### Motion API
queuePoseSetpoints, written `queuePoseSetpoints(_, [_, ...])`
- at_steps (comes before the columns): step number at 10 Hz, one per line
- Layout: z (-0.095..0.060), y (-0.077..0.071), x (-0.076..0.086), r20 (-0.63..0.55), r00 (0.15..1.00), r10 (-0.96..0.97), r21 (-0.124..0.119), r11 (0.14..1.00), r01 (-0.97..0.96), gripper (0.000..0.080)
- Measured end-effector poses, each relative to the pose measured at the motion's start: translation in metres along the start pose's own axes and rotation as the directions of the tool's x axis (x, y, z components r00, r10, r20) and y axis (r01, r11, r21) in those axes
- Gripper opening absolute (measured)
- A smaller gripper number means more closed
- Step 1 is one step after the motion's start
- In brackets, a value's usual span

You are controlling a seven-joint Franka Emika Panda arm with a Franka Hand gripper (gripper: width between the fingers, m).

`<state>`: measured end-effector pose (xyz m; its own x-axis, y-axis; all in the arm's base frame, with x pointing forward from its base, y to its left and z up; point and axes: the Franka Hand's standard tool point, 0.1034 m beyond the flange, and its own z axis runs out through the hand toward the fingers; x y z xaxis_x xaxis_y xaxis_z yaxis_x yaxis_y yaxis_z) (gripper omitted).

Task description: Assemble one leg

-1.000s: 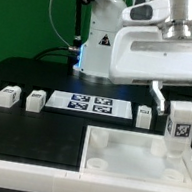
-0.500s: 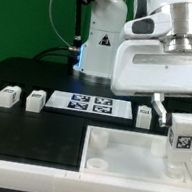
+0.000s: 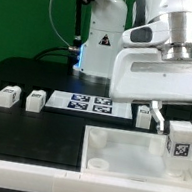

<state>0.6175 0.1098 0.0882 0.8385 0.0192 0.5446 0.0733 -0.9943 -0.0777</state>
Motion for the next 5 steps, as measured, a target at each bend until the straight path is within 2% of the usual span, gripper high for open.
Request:
queuePoseSetpoints(2, [0.0007, -0.0007, -0.0013, -0.008, 1.000, -0.002, 0.000, 1.000, 0.002, 0.0294])
queuePoseSetpoints(3, [0.0007, -0.0006, -0.0013, -0.008, 1.000, -0.002, 0.000, 1.000, 0.002, 0.0540])
queuePoseSetpoints(4, [0.0007, -0.0006, -0.0013, -0.008, 1.000, -0.002, 0.000, 1.000, 0.002, 0.0540])
queuePoseSetpoints(5, [0.0007, -0.0006, -0.0013, -0.008, 1.000, -0.002, 0.000, 1.000, 0.002, 0.0615])
